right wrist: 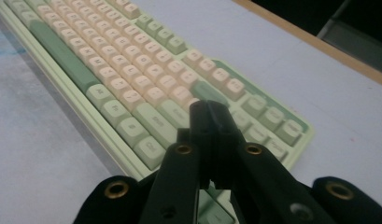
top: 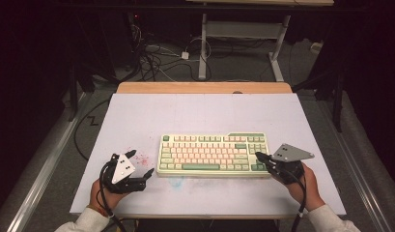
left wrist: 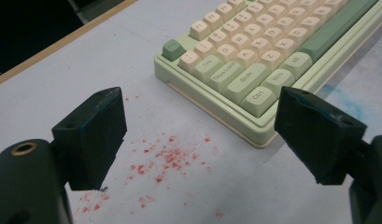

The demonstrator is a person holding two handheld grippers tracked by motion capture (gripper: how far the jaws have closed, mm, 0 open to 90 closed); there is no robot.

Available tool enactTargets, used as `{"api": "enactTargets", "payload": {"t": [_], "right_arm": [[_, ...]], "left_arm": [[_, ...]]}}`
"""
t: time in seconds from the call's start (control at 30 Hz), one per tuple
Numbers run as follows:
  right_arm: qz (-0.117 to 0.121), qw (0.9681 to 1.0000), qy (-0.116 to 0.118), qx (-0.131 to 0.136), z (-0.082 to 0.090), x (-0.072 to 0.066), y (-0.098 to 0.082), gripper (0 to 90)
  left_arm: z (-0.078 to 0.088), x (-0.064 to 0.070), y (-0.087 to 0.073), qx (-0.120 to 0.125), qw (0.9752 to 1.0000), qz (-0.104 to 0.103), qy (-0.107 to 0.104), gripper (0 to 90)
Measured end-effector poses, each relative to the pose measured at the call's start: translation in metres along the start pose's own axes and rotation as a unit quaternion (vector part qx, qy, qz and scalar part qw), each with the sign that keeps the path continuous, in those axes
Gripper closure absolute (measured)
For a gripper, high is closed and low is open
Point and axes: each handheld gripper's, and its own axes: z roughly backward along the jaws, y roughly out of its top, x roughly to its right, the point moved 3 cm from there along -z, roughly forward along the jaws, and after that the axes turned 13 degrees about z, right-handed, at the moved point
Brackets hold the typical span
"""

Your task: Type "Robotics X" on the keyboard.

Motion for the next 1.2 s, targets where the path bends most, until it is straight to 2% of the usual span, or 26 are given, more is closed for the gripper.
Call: {"api": "enactTargets", "payload": {"t": [0.17,0.33,0.47,0.73,0.8,0.83,0.9,0.93,1.0,1.07,1.2], "right_arm": [[0.020,0.9993,0.022,-0.024,-0.024,-0.009,0.007,90.0],[0.023,0.9979,0.038,-0.046,-0.043,-0.012,0.006,90.0],[0.024,0.9970,0.044,-0.059,-0.050,-0.014,0.004,90.0],[0.022,0.9966,0.048,-0.062,-0.054,-0.018,0.002,90.0],[0.022,0.9967,0.049,-0.061,-0.054,-0.018,0.002,90.0],[0.022,0.9967,0.049,-0.062,-0.054,-0.018,0.002,90.0],[0.018,0.9968,0.049,-0.060,-0.054,-0.019,0.002,90.0],[0.018,0.9968,0.049,-0.060,-0.054,-0.019,0.002,90.0],[0.018,0.9969,0.048,-0.060,-0.054,-0.019,0.002,90.0],[0.018,0.9970,0.047,-0.060,-0.054,-0.019,0.001,90.0],[0.017,0.9970,0.046,-0.060,-0.053,-0.020,0.001,90.0]], "left_arm": [[0.000,0.000,0.000,-0.001,1.0000,0.003,-0.002,16.5],[0.000,0.000,0.001,-0.002,1.0000,0.004,-0.004,16.5],[-0.001,0.000,0.001,-0.005,1.0000,0.003,-0.003,16.5],[-0.002,0.002,0.005,-0.006,0.9999,0.004,-0.010,19.0],[-0.005,0.003,0.010,-0.011,0.9995,0.005,-0.028,27.9],[-0.007,0.005,0.012,-0.019,0.9991,0.011,-0.037,38.1],[-0.009,0.006,0.015,-0.027,0.9987,0.007,-0.044,58.2],[-0.012,0.007,0.019,-0.035,0.9980,-0.003,-0.052,66.3],[-0.017,0.008,0.026,-0.047,0.9967,0.002,-0.066,80.5],[-0.025,0.009,0.036,-0.056,0.9956,-0.001,-0.075,87.4],[-0.032,0.012,0.044,-0.064,0.9946,-0.005,-0.081,87.5]]}}
